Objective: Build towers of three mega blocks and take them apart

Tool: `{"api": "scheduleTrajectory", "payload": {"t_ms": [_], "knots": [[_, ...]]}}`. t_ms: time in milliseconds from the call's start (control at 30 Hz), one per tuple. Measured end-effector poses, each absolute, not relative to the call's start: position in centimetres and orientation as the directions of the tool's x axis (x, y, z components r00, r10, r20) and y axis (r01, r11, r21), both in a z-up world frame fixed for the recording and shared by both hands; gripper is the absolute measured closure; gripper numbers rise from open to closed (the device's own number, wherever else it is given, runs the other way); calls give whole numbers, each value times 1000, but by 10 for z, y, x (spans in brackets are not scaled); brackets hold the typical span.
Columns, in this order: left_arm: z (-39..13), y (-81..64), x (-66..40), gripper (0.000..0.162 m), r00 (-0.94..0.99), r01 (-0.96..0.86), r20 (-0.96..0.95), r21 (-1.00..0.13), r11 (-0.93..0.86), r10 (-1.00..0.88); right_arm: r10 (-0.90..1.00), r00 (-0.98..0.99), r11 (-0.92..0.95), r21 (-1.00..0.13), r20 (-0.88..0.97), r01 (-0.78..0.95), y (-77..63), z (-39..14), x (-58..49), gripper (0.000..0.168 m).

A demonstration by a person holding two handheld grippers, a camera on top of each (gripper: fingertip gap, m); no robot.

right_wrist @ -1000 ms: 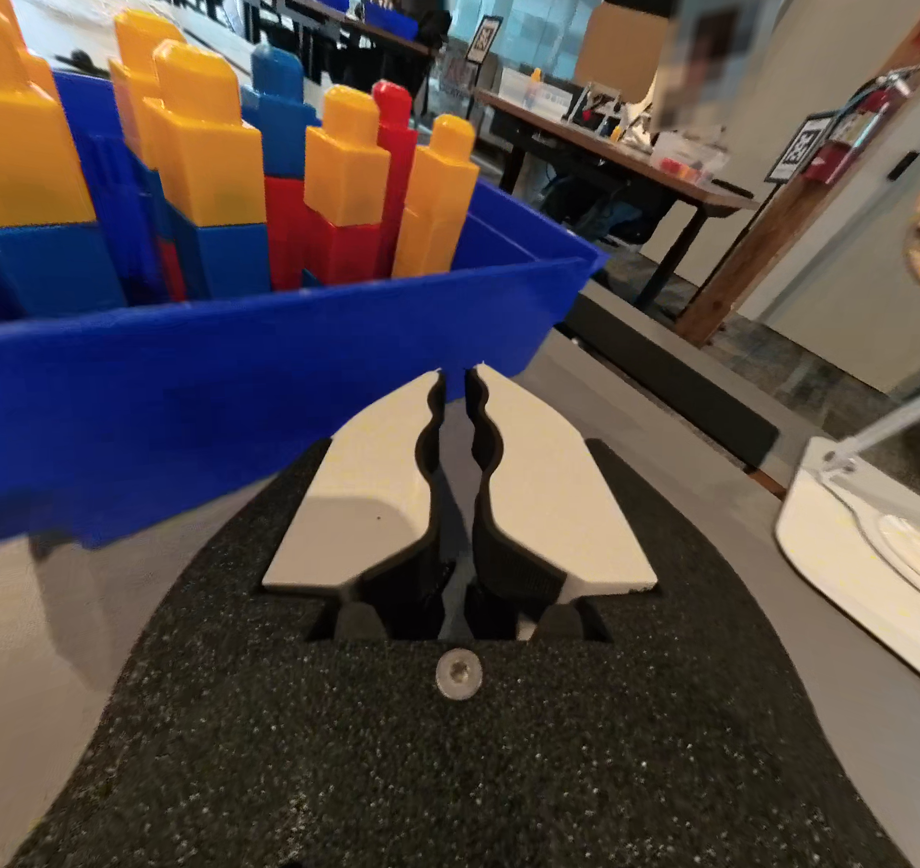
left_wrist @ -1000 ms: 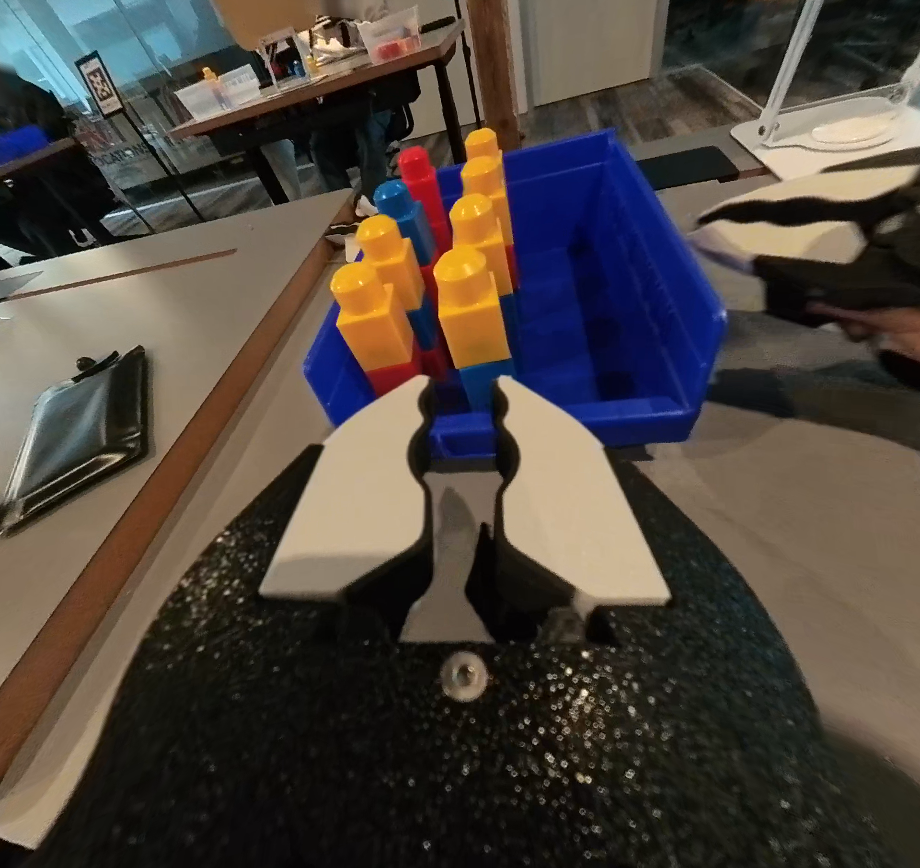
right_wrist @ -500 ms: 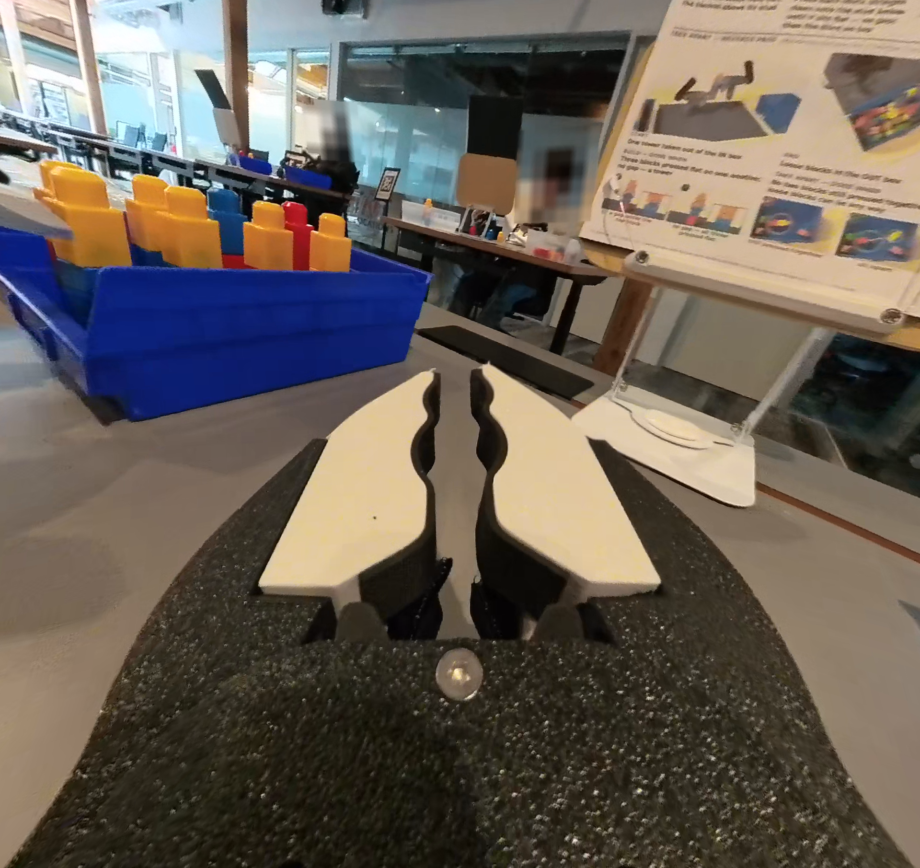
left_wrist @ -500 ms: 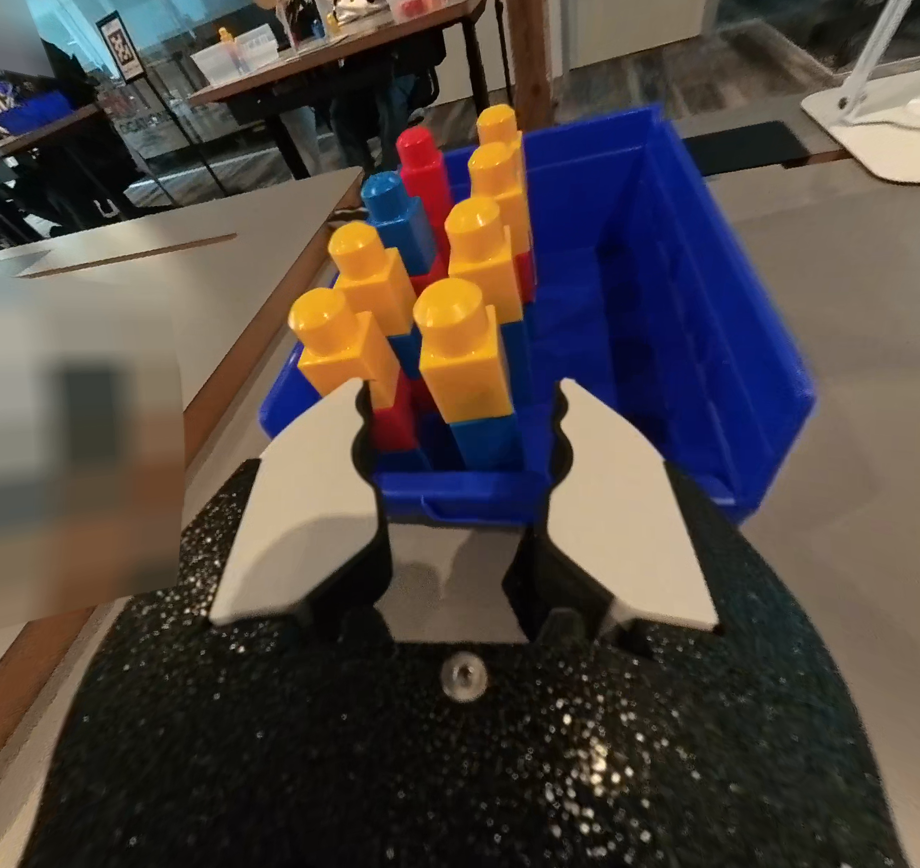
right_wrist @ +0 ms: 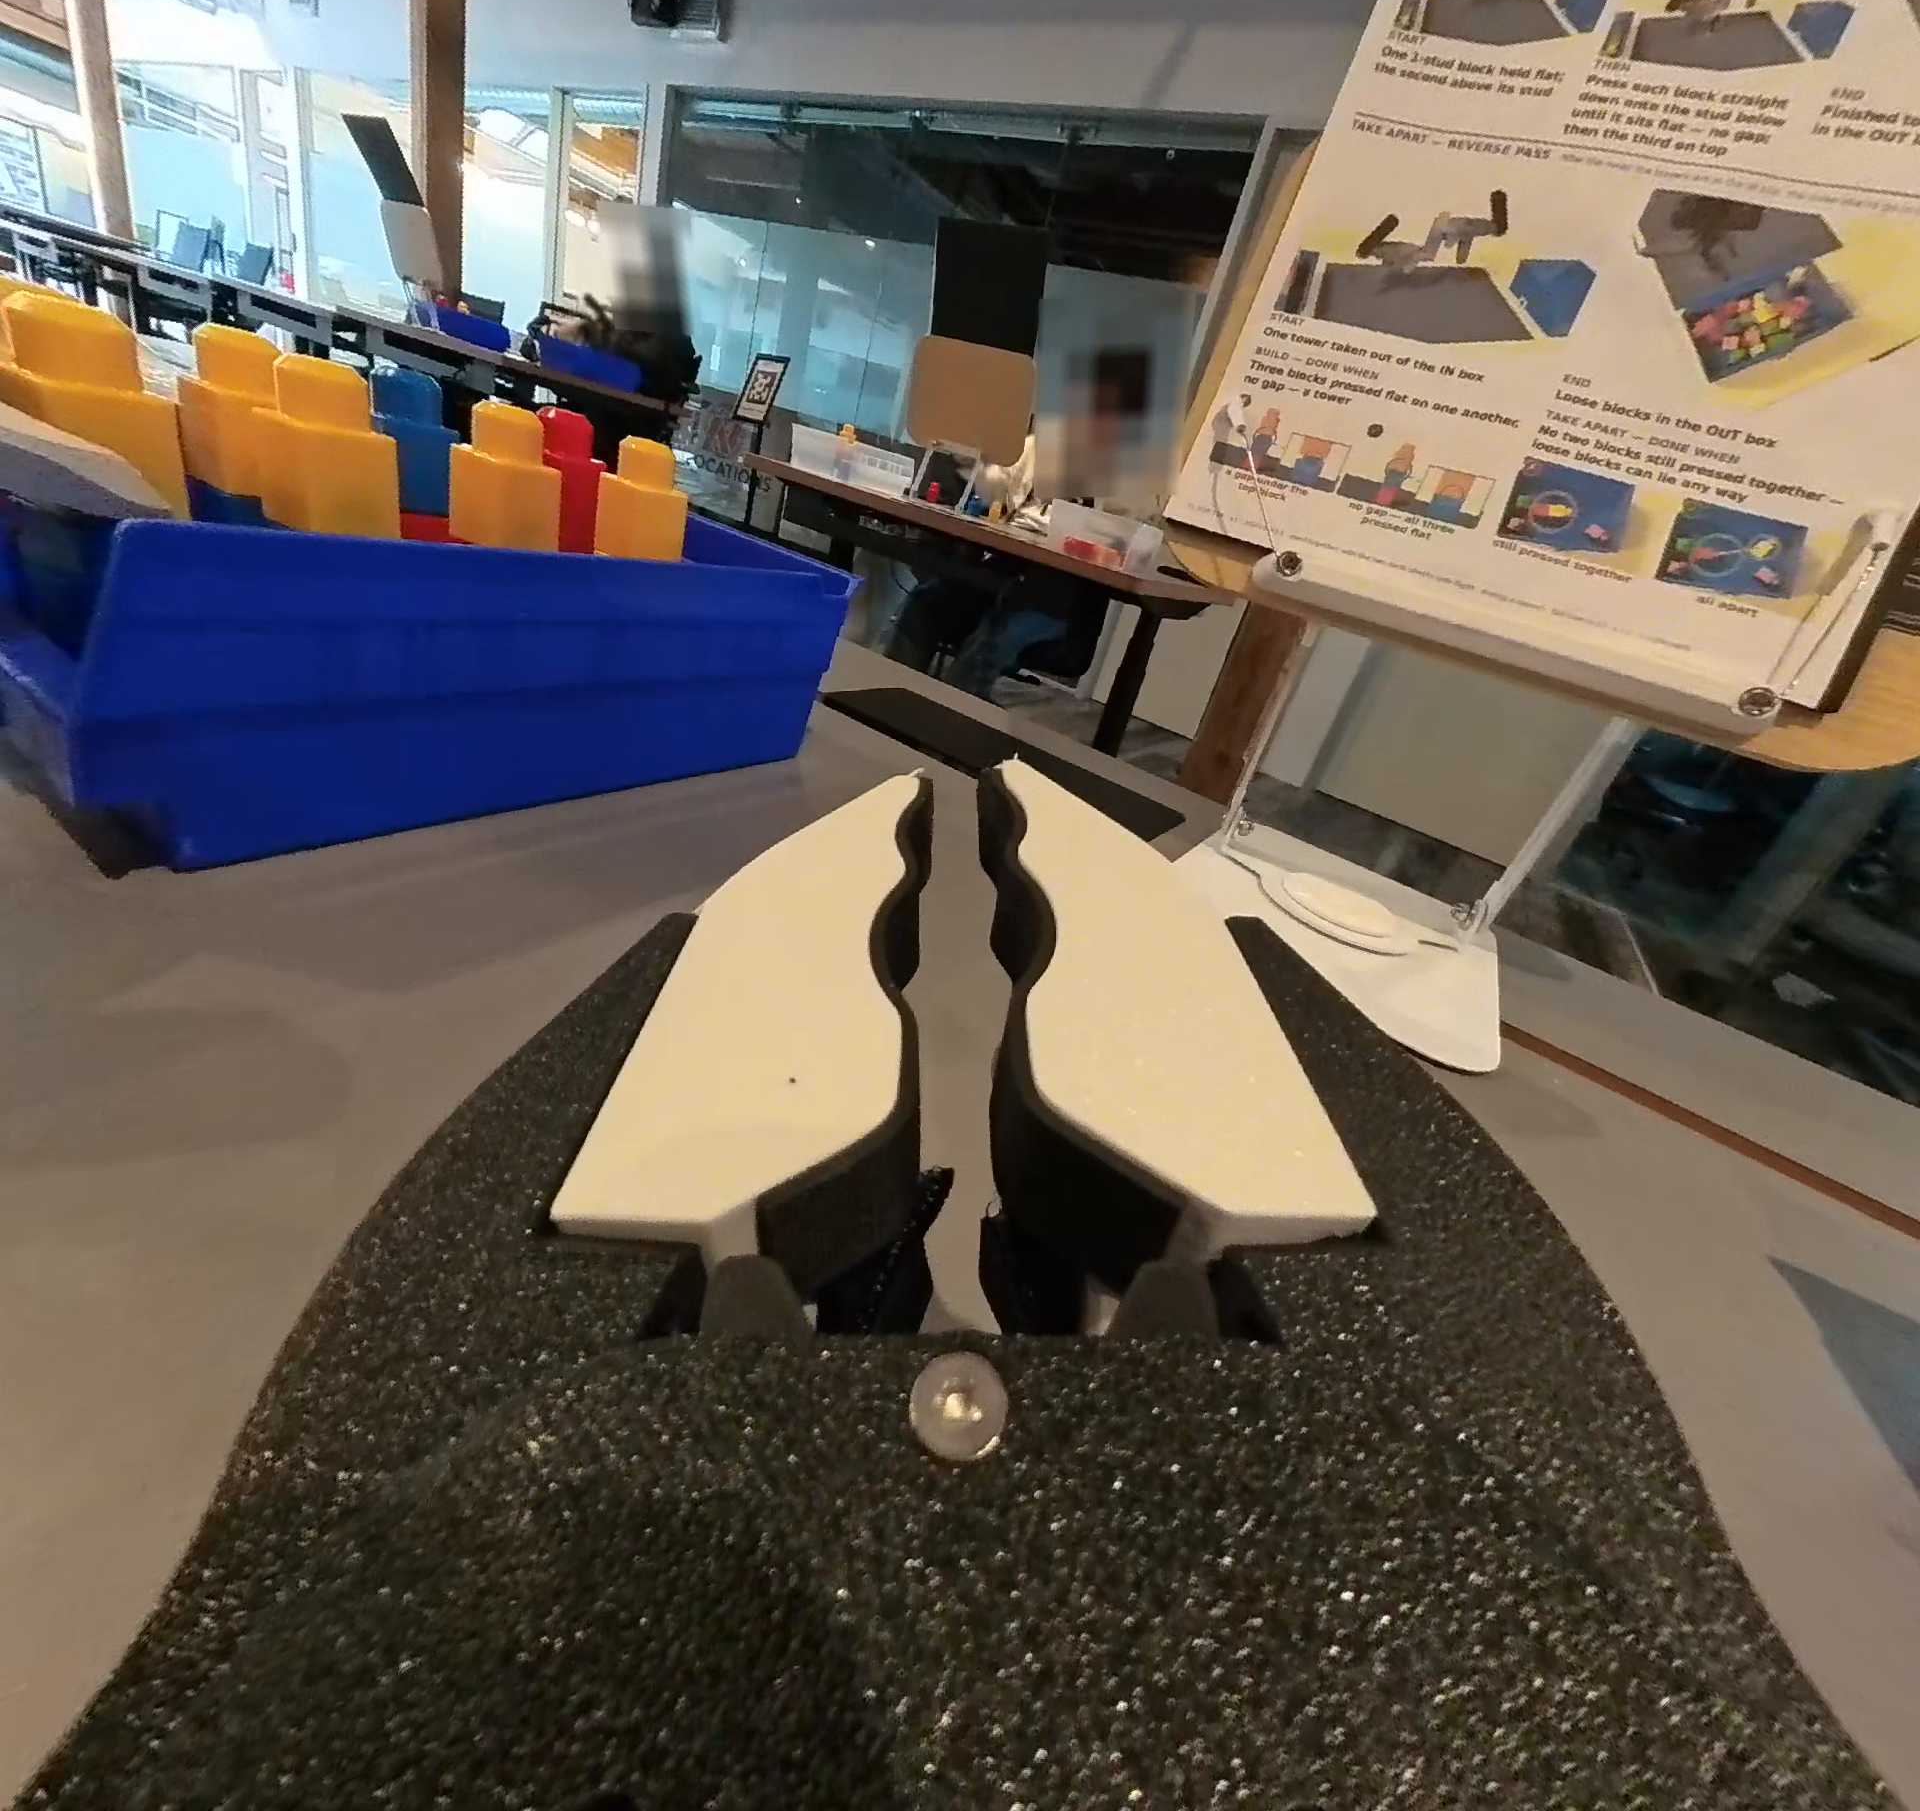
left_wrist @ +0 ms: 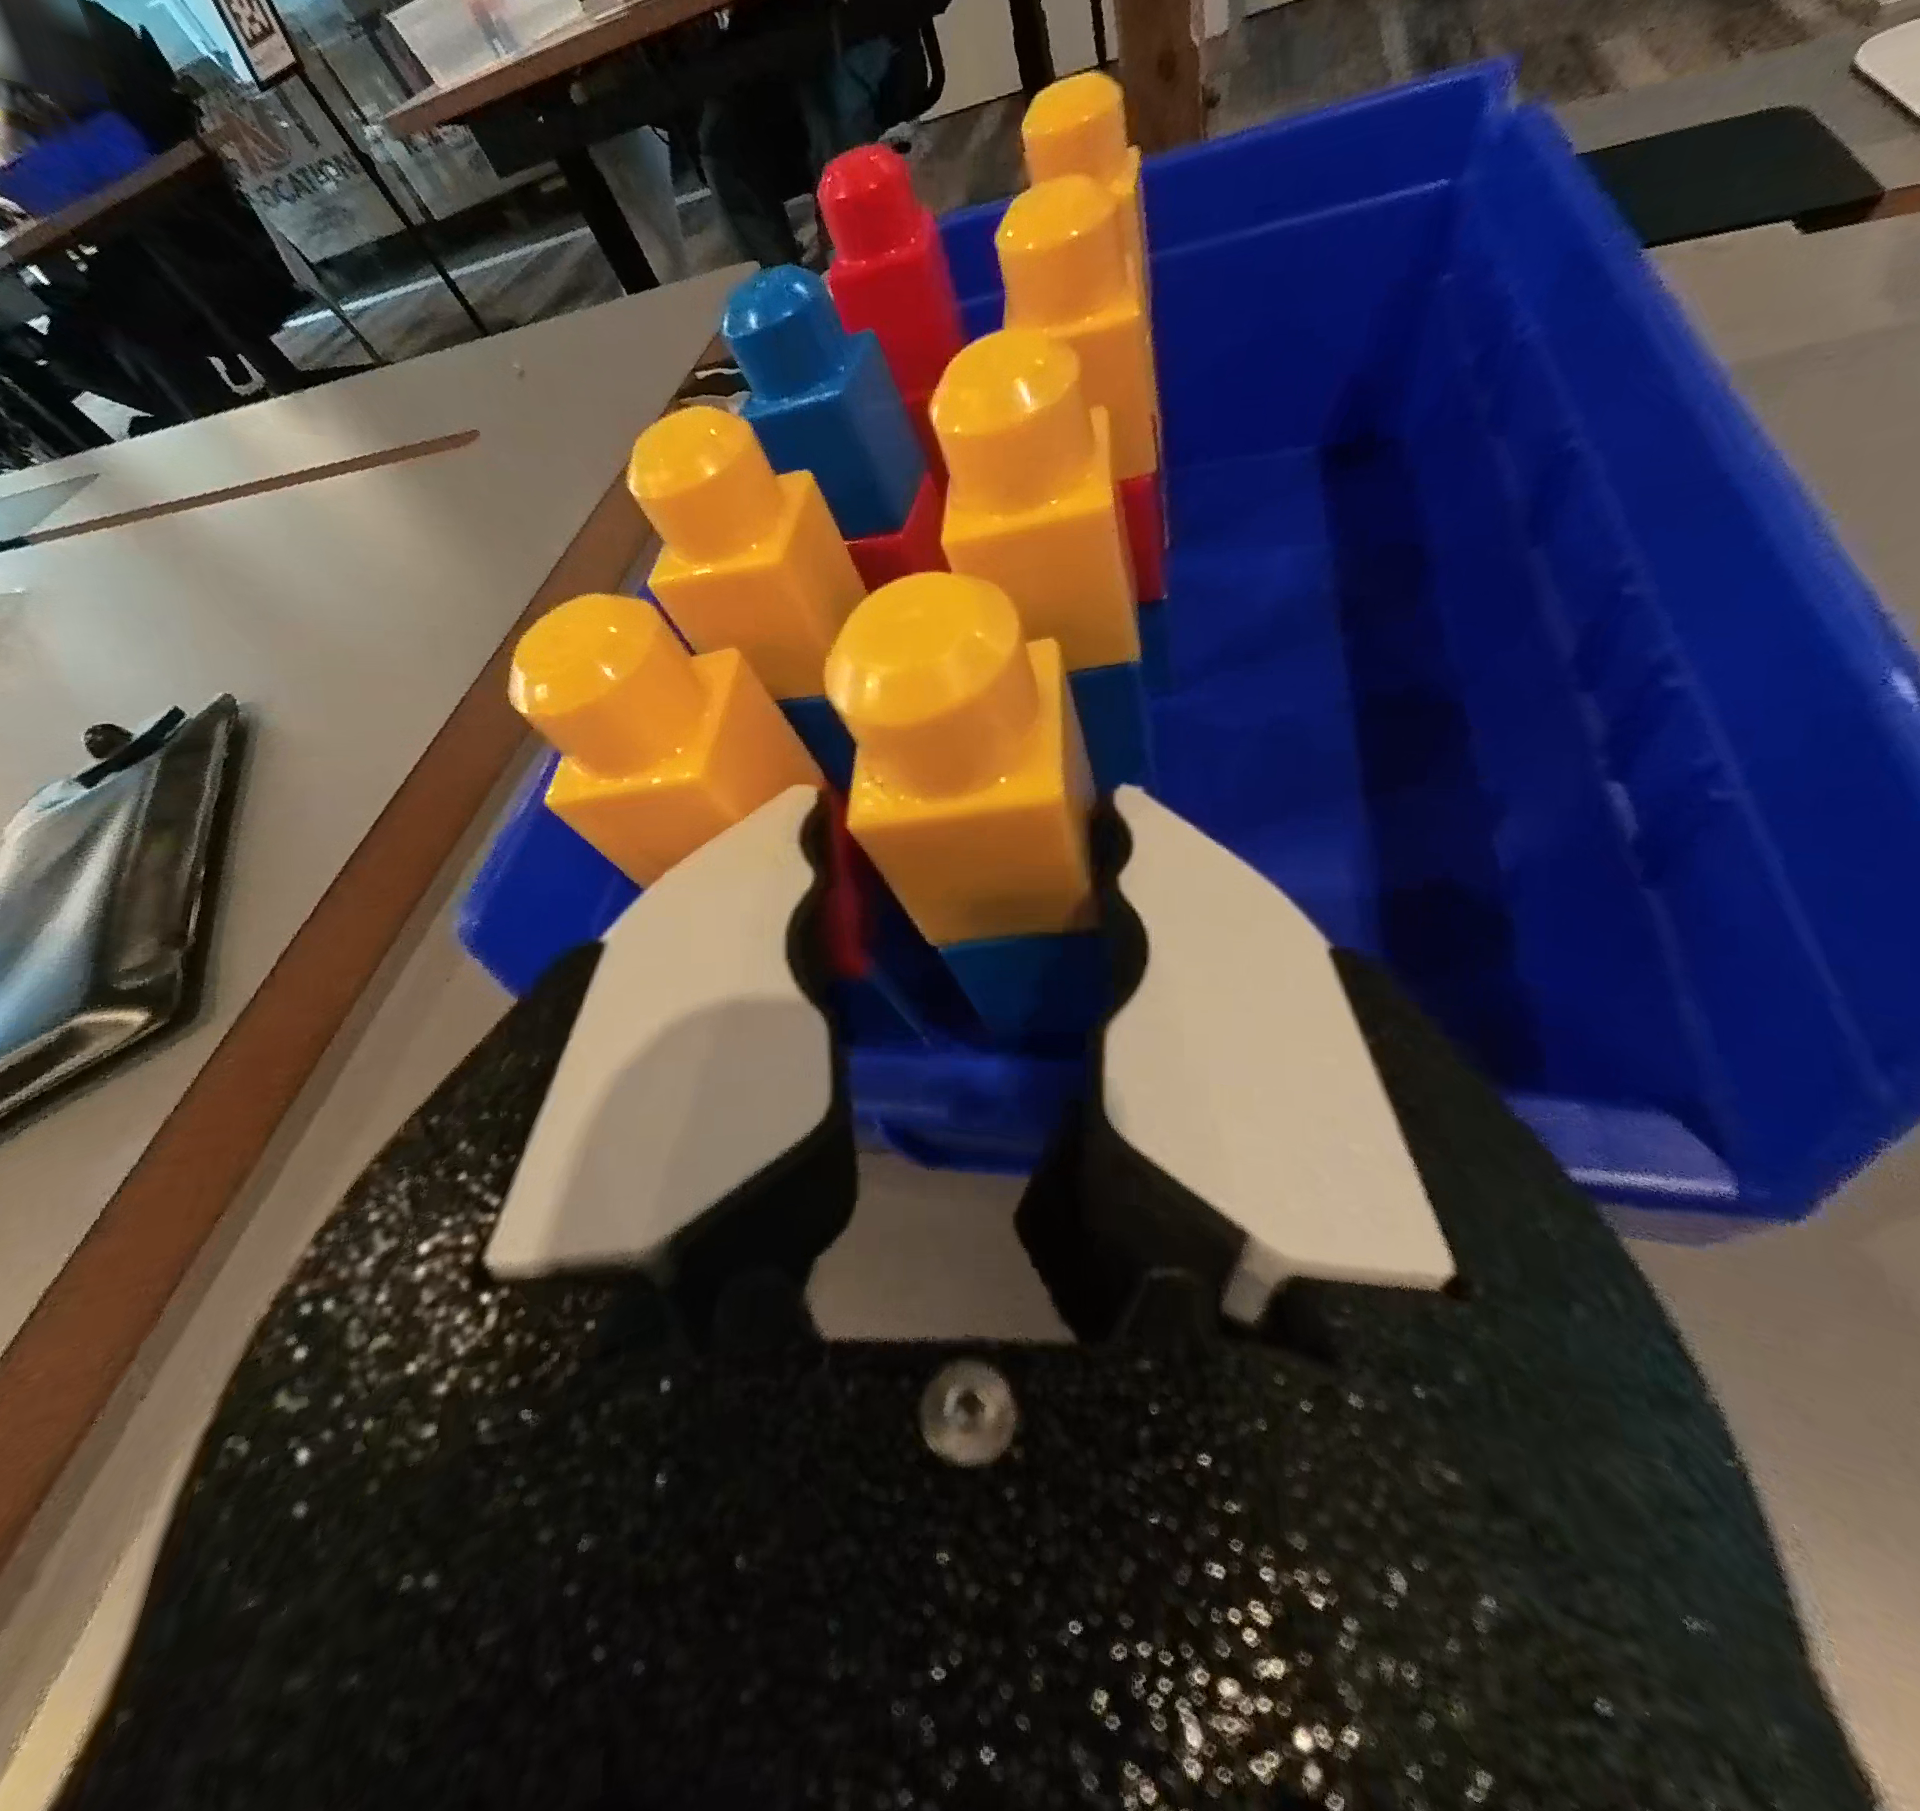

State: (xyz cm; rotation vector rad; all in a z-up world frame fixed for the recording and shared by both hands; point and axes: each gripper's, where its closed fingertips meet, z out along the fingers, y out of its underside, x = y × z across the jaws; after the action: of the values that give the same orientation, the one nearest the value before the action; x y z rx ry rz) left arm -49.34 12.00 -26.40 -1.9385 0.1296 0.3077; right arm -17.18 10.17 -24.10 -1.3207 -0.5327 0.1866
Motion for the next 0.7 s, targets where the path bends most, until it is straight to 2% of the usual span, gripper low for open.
{"api": "scheduleTrajectory", "payload": {"t_ms": [100,300,700], "knots": [[-267,123,-493,120,960,-240,-276,-891,-386,40,424,867,252,-954,262,165,103,-241,-172,160],[-261,121,-493,121,947,-274,-316,-892,-360,61,423,870,250,-955,254,157,103,-241,-171,161],[-156,89,-477,123,890,-423,-435,-900,-103,138,434,890,194,-979,139,58,110,-239,-156,161]]}}
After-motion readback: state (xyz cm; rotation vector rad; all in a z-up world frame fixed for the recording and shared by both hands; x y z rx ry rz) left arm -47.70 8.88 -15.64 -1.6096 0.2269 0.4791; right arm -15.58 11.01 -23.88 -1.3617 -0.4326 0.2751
